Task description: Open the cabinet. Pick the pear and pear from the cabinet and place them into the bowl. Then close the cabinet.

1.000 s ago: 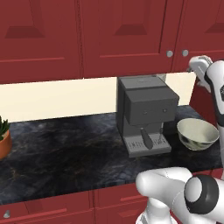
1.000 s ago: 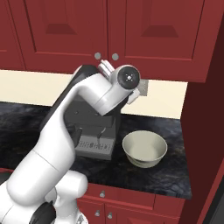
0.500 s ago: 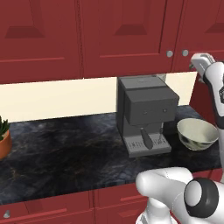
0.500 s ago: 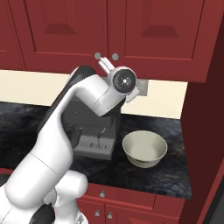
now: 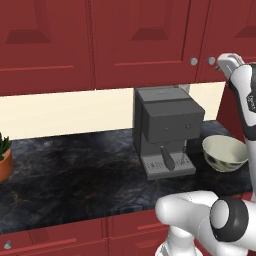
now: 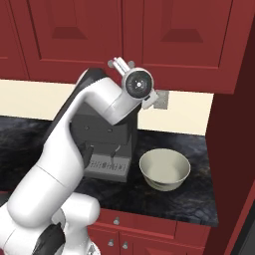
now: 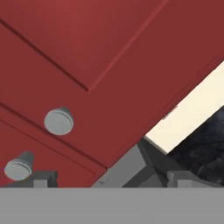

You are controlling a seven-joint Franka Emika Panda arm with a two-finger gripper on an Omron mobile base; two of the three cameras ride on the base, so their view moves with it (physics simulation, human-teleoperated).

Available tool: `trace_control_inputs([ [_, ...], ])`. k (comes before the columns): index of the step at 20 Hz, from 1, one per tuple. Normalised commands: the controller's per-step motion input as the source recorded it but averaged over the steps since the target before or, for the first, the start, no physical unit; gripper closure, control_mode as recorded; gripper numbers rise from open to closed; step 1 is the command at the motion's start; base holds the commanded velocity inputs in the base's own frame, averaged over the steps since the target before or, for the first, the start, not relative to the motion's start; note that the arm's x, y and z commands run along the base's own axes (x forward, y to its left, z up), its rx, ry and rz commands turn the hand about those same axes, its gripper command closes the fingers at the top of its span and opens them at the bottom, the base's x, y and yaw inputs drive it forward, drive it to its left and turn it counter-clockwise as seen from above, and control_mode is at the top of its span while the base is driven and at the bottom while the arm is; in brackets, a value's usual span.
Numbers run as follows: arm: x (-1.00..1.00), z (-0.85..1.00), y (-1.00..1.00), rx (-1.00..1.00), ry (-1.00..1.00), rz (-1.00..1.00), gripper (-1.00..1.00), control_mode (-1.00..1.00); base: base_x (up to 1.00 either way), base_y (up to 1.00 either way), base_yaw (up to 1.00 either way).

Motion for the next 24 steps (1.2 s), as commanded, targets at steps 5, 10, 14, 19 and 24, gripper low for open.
trace_control_inputs([
  [5, 0.23, 0.12, 0.0, 0.0, -0.04, 0.0, -1.0, -1.0, 0.0, 0.0, 0.0],
  [10, 0.2, 0.13, 0.0, 0.0, -0.1, 0.0, -1.0, -1.0, 0.0, 0.0, 0.0],
  [14, 0.12, 0.14, 0.0, 0.0, -0.1, 0.0, -1.0, -1.0, 0.0, 0.0, 0.0],
  [19, 0.09, 0.11, 0.0, 0.0, -0.08, 0.0, -1.0, -1.0, 0.0, 0.0, 0.0],
  [24, 0.14, 0.05, 0.0, 0.0, -0.04, 0.0, -1.0, -1.0, 0.0, 0.0, 0.0],
])
